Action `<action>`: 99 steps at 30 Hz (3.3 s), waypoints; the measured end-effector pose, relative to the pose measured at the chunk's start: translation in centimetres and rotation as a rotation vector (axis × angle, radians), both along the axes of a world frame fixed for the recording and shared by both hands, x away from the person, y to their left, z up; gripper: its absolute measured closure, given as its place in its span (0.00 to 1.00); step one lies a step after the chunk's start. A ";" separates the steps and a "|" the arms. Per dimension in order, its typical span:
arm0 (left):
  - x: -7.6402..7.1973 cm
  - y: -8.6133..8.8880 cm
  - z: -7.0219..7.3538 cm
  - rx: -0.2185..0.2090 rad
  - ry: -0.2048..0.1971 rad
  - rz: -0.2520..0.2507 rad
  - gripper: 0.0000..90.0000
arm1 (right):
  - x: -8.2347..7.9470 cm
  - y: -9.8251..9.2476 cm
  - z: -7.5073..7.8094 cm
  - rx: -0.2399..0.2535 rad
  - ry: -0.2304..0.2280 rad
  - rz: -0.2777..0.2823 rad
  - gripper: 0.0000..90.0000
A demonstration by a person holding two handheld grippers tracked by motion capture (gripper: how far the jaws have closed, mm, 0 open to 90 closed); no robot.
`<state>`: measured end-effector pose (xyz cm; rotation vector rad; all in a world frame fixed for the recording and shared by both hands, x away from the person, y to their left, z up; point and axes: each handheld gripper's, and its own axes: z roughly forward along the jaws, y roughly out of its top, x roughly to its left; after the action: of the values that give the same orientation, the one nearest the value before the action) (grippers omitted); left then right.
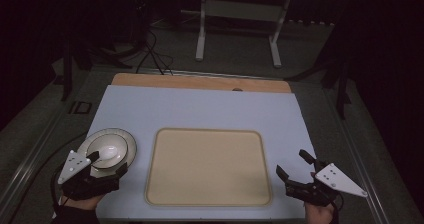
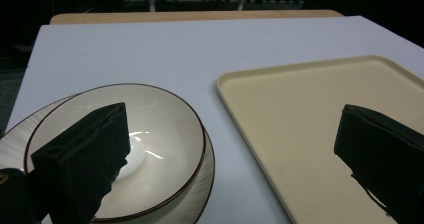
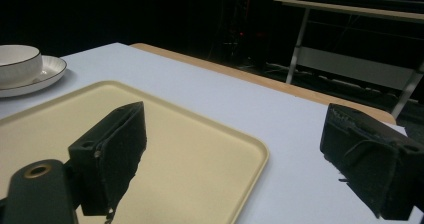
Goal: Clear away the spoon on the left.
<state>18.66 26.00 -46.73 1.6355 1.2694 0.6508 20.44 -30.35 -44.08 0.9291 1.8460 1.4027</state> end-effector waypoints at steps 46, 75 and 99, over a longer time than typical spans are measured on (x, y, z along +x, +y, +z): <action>0.4 2.9 5.7 0.074 -0.091 -0.184 0.06 | -0.1 0.3 -0.1 -0.027 0.015 -0.003 0.13; 1.0 8.1 2.5 -0.019 0.066 -0.026 0.07 | -0.4 0.2 -0.1 -0.038 0.011 -0.029 0.13; 2.1 11.3 -1.5 -0.221 0.334 -0.005 0.19 | -0.4 0.3 -0.1 -0.047 0.013 -0.030 0.13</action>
<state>20.78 37.30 -48.23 1.6034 1.5161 0.2268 20.06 -30.01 -44.21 0.9401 1.8591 1.3327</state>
